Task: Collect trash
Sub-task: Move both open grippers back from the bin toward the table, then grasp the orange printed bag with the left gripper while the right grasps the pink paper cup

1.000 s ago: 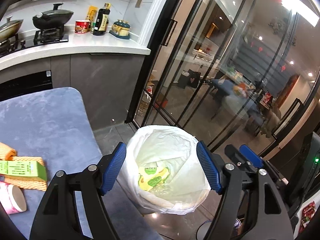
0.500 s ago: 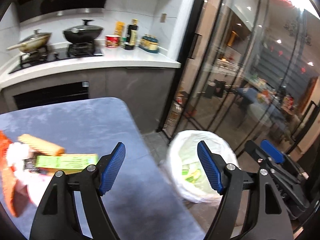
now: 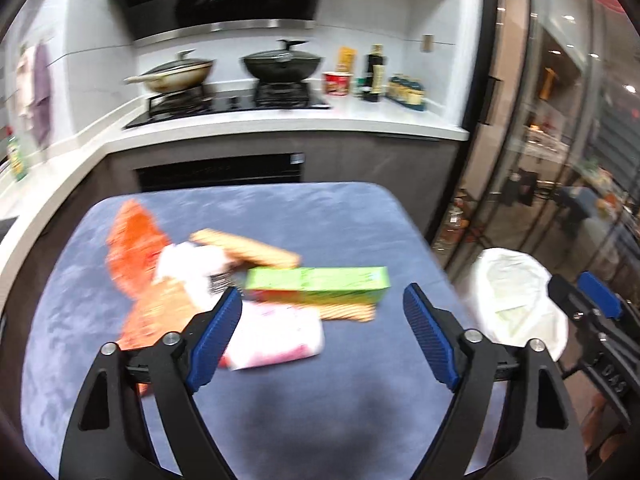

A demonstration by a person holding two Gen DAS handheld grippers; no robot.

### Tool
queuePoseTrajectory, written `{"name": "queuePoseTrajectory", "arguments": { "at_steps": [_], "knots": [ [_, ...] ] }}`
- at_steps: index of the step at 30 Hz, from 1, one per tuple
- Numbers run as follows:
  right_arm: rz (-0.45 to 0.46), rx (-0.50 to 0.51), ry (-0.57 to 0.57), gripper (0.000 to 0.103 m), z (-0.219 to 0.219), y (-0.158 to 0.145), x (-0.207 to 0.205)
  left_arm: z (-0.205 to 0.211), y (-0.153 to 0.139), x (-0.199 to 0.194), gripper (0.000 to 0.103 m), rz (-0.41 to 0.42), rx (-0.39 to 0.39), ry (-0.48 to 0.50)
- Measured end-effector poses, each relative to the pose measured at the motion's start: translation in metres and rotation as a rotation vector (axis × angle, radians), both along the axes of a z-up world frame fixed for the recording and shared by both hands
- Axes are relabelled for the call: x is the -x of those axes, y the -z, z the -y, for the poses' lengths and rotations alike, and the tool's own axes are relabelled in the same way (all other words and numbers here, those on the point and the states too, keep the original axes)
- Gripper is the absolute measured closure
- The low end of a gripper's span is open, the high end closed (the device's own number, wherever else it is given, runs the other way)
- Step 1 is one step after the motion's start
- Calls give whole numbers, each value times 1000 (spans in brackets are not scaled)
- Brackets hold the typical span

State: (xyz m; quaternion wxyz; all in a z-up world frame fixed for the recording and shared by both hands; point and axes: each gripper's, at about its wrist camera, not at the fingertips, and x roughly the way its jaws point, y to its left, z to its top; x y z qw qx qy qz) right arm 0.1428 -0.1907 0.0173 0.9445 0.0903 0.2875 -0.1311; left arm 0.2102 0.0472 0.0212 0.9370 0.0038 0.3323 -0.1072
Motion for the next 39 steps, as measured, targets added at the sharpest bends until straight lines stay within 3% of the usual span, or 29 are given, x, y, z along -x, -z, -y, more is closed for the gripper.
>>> {"name": "queuePoseTrajectory", "arguments": {
  "at_steps": [7, 14, 19, 30, 39],
  "knots": [
    [-31, -31, -83, 32, -48, 9, -11, -63, 18, 7, 20, -24, -87, -136],
    [-79, -51, -139, 30, -89, 30, -23, -111, 43, 8, 20, -75, -98, -198],
    [-112, -47, -182, 21, -119, 44, -34, -134, 57, 8, 19, -104, -92, -225],
    [-190, -63, -250, 19, -165, 79, -75, -142, 75, -2, 13, -108, -98, -190],
    [-234, -90, -245, 19, -171, 101, -105, -150, 90, -17, 13, -131, -97, -190]
  ]
}}
